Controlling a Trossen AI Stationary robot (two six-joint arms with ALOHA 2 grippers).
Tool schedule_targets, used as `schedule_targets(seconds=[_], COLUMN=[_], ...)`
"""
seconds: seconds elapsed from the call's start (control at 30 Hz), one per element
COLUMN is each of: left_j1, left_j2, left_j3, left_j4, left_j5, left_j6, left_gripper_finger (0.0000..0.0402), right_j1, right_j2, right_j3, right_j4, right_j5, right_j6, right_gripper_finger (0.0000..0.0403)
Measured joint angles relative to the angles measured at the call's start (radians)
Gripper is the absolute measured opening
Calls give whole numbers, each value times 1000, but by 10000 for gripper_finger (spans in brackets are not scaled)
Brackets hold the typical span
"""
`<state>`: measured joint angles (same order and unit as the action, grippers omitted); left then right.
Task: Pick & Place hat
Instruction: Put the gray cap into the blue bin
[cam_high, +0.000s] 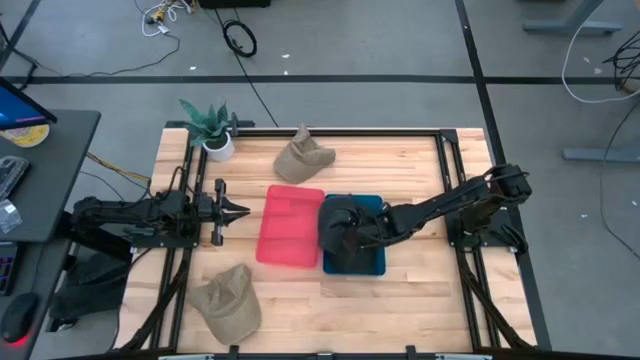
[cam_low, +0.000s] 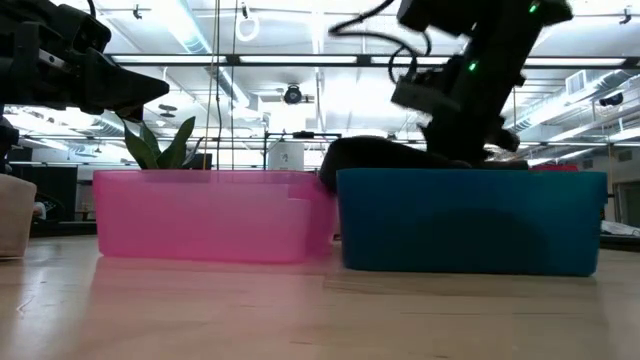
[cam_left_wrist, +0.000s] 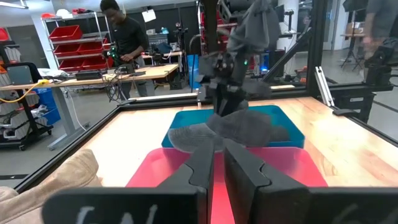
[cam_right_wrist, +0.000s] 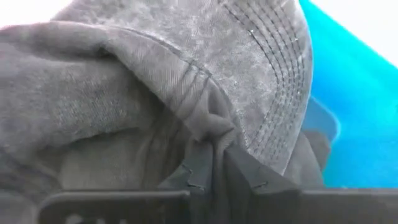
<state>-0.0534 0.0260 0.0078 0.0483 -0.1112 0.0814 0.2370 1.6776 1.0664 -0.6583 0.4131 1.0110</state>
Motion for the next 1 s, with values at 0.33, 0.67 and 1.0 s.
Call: schedule_targets(seconds=[0.33, 0.67, 1.0], left_j1=[0, 0, 0], left_j2=[0, 0, 0], left_j3=[0, 0, 0], left_j4=[0, 0, 0], left_j5=[0, 0, 0], left_j6=[0, 0, 0], left_gripper_finger=[39, 39, 39], right_j1=[65, 71, 69], right_j2=[-105, -118, -58], right_j3=[0, 2, 6], right_j4=[-26, 167, 598], right_j5=[130, 119, 75], right_j6=[-14, -353, -706], right_gripper_finger=[105, 176, 177])
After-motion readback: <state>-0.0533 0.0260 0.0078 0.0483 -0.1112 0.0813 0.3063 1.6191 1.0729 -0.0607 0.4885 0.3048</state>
